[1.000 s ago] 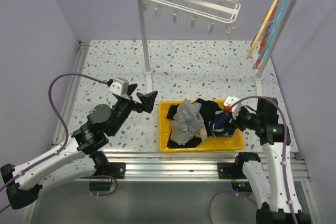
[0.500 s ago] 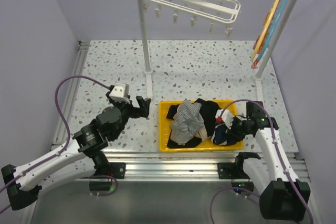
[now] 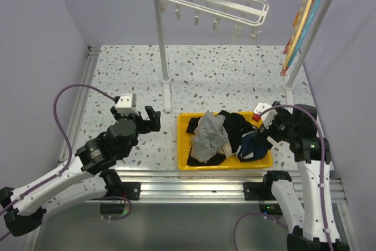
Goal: Remove the underwear clipped to the hanger
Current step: Place the underwear in the bin, then reset both arms
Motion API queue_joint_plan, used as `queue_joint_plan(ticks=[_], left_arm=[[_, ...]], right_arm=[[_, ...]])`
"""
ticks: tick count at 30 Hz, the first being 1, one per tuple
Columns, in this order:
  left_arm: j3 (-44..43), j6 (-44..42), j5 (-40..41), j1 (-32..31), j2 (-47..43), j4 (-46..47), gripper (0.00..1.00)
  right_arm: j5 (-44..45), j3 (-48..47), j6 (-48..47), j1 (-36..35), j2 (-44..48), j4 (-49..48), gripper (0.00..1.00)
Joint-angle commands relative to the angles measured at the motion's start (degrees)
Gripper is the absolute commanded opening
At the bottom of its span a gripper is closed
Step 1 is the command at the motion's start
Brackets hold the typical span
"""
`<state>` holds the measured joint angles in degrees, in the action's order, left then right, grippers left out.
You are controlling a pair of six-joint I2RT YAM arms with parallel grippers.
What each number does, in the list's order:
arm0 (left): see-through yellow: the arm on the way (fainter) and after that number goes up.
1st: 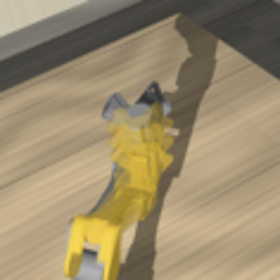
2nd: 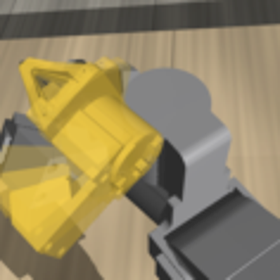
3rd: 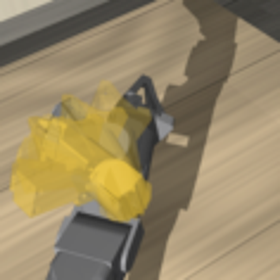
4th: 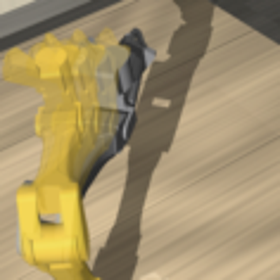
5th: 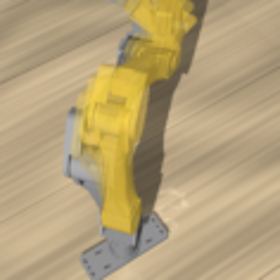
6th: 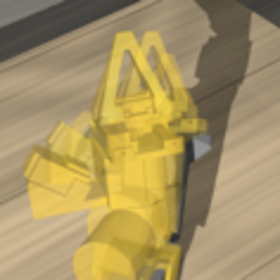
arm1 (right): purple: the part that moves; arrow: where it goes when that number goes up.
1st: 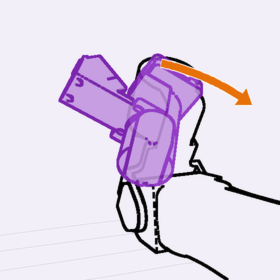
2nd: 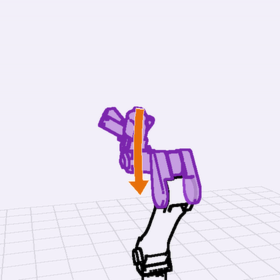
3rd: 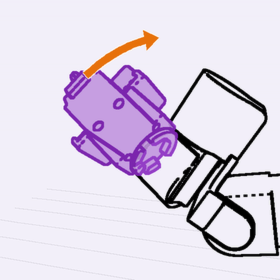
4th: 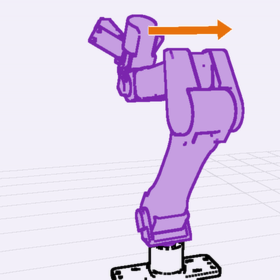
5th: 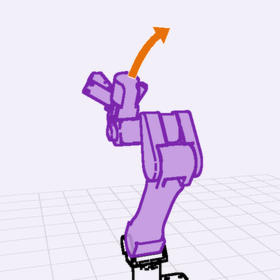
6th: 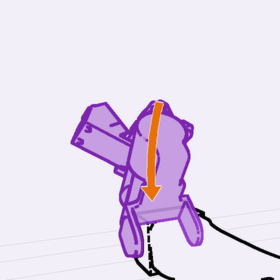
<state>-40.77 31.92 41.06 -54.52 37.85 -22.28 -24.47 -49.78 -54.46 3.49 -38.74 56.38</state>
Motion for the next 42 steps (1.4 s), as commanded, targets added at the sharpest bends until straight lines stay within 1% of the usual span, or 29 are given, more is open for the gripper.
queue_joint_plan(ticks=[1, 2, 4, 5, 7, 8, 10, 11, 12, 13, 14, 15, 17, 18, 19, 20, 21, 23, 24, 25, 28, 30, 33, 37, 42], left_arm=[[-3.69, -0.19, 4.46, -0.06, -0.40, -3.03, 1.00], [-4.57, -0.28, 4.99, -0.06, -0.32, -3.81, 1.00], [-5.36, -0.20, 7.10, 0.03, -0.23, -5.13, 1.00], [-5.80, -0.19, 7.80, -0.06, -0.32, -6.10, 1.00], [-5.98, -0.54, 9.65, -0.06, -0.14, -6.98, 1.00], [-6.24, -1.24, 10.09, 0.03, -0.05, -7.77, 1.00], [-6.16, -2.73, 10.88, 1.25, 0.56, -7.86, 1.00], [-5.90, -3.53, 10.36, 2.22, 0.65, -7.25, 1.00], [-5.55, -4.75, 7.23, 5.79, 0.91, -6.03, 1.00], [-5.11, -7.64, 4.24, 8.79, 1.09, -2.36, 1.00], [-4.06, -8.62, 0.38, 12.47, 1.44, -0.59, 1.00], [-3.62, -9.41, -8.54, 20.60, 2.75, 1.00, 1.00], [-3.26, -10.21, -16.32, 28.29, 4.68, 3.99, 1.00], [-3.35, -10.39, -21.58, 34.16, 6.69, 4.78, 1.00], [-3.43, -10.65, -23.20, 36.39, 7.59, 6.19, 1.00], [-3.52, -10.74, -25.39, 39.90, 8.99, 6.90, 1.00], [-3.52, -10.83, -26.37, 41.50, 9.78, 7.42, 1.00], [-3.44, -11.27, -28.22, 44.66, 11.10, 8.22, 1.00], [-3.26, -11.09, -30.14, 47.90, 12.50, 8.22, 1.00], [-2.65, -10.40, -31.03, 49.76, 13.12, 8.48, 1.00], [0.41, -8.73, -33.93, 56.09, 14.01, 9.62, 1.00], [1.92, -8.63, -33.51, 57.51, 13.57, 10.15, 1.00], [3.16, -9.68, -33.59, 57.51, 12.26, 9.72, 1.00], [3.86, -13.19, -31.13, 57.51, 10.76, 9.45, 1.00], [3.60, -17.59, -28.58, 57.51, 11.02, 9.63, 1.00]], right_arm=[[4.93, -2.69, 12.06, 0.12, 0.77, -1.87, 0.99], [6.78, -3.04, 18.44, 0.12, 0.86, -5.28, 0.99], [10.65, -3.57, 23.84, 0.20, -0.10, -7.76, 0.99], [13.37, -4.18, 28.66, 0.12, -0.89, -9.08, 0.99], [16.19, -4.89, 33.25, 0.12, -2.21, -10.06, 0.99], [19.25, -5.24, 37.89, 0.12, -3.17, -11.63, 0.99], [21.56, -5.24, 41.26, 0.21, -3.53, -13.48, 0.99], [24.00, -4.98, 44.41, 0.29, -3.45, -15.23, 0.98], [24.38, -4.80, 45.65, 0.47, -3.36, -16.03, 0.99], [24.38, -4.63, 46.54, 0.64, -3.45, -16.56, 0.99], [25.25, -4.45, 47.94, 0.82, -3.97, -17.17, 0.99], [25.43, -4.28, 48.65, 1.08, -4.32, -17.27, 0.98], [25.26, -3.92, 50.14, 2.66, -5.20, -17.18, 0.99], [24.65, -3.84, 50.67, 4.41, -5.73, -17.01, 0.98], [24.64, -3.40, 50.94, 5.64, -5.91, -17.00, 0.99], [23.43, -3.13, 51.46, 6.79, -5.99, -17.09, 0.99], [23.50, -2.87, 51.64, 7.67, -5.99, -17.09, 0.99], [24.38, -1.56, 51.47, 7.68, -5.65, -17.62, 0.99], [24.64, -0.94, 51.47, 8.02, -5.03, -17.97, 0.99], [25.95, 0.20, 51.47, 8.20, -4.85, -18.58, 0.98], [26.23, 1.26, 51.99, 9.52, -5.03, -19.38, 0.99], [26.14, 2.05, 52.78, 10.05, -5.20, -20.08, 0.99], [26.67, 2.41, 52.87, 11.36, -6.34, -20.87, 0.99], [27.19, 3.19, 53.31, 13.39, -7.40, -22.80, 0.99], [29.38, 3.63, 54.02, 13.74, -8.89, -25.79, 0.98]])
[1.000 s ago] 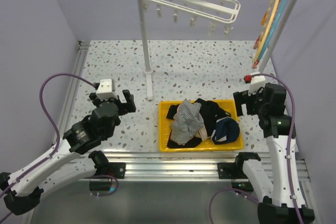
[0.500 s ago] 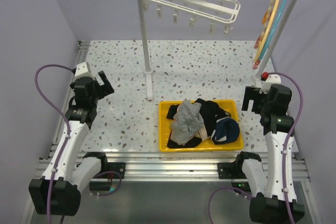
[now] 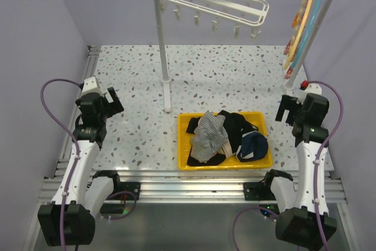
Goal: Remove the underwear clipped to the hanger
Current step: Reset both arms
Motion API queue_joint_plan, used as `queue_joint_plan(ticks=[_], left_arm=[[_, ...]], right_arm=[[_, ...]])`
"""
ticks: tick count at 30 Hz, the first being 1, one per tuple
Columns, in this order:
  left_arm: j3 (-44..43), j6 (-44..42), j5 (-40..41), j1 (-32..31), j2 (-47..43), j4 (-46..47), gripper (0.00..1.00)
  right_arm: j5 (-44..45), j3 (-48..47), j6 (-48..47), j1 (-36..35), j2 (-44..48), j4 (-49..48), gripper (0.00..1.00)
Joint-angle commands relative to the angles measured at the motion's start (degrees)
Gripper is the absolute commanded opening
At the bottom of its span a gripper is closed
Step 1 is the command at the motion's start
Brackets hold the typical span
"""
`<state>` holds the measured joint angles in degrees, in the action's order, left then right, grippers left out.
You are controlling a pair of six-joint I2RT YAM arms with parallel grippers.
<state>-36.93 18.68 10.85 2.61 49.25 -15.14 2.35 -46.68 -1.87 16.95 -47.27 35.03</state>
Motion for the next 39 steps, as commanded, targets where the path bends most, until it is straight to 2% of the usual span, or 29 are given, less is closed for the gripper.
queue_joint_plan(ticks=[1, 5, 13, 20, 39], left_arm=[[-0.25, -5.13, 1.80, 0.38, -0.56, 2.39, 1.00], [0.71, -5.93, 2.51, 0.38, -1.70, 3.62, 1.00], [2.47, -4.88, 2.16, 0.38, -2.76, 7.84, 1.00], [3.26, -4.09, 2.07, 0.38, -2.41, 9.42, 1.00], [5.29, -4.09, 2.33, 0.38, -3.03, 10.39, 1.00]], right_arm=[[2.92, 0.71, 3.00, 0.28, -0.37, -5.31, 0.99], [3.54, 0.36, 5.03, 0.28, -1.07, -5.93, 0.98], [13.80, -0.87, 10.30, 0.28, -2.83, -6.55, 0.99], [19.26, -2.28, 11.80, 0.28, -5.73, -4.70, 0.99], [19.01, -0.52, 10.39, 0.28, -5.03, -5.06, 0.99]])
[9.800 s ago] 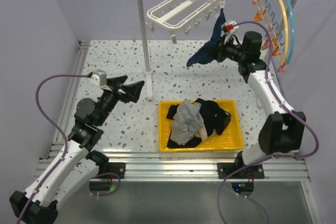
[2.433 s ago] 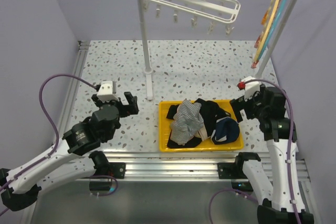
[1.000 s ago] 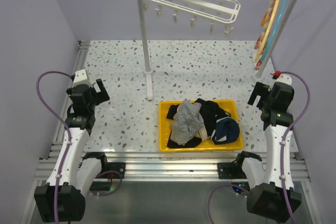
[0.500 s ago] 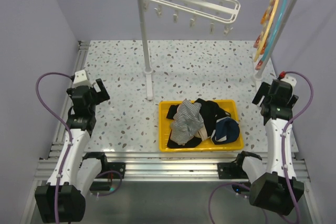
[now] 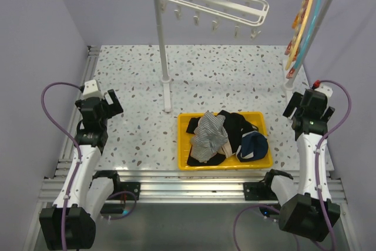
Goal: Remove the underwear clipped to the hanger
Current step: Reset both arms
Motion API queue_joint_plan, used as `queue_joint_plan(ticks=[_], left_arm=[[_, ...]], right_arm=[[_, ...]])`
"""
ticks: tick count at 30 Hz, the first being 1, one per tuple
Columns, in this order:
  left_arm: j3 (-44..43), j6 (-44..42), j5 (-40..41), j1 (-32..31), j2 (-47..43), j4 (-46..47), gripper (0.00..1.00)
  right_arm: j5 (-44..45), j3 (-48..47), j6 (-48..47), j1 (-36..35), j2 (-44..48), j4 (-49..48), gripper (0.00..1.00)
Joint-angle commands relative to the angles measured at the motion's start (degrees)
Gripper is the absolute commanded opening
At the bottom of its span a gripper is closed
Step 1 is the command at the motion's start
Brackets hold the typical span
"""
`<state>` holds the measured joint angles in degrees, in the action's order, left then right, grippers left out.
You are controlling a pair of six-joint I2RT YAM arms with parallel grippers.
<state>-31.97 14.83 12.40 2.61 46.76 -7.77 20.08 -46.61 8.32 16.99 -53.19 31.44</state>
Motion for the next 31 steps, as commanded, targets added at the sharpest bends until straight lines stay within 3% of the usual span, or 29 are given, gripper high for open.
queue_joint_plan(ticks=[1, 31], left_arm=[[0.24, -0.33, 0.69, 0.46, -0.62, 3.20, 1.00], [0.94, -0.06, 0.43, 0.46, 0.17, 4.52, 1.00]], right_arm=[[1.11, -0.59, 0.21, 0.32, 0.81, -1.38, 0.99], [0.59, 0.11, -2.15, 0.32, -0.51, -3.14, 0.99]])
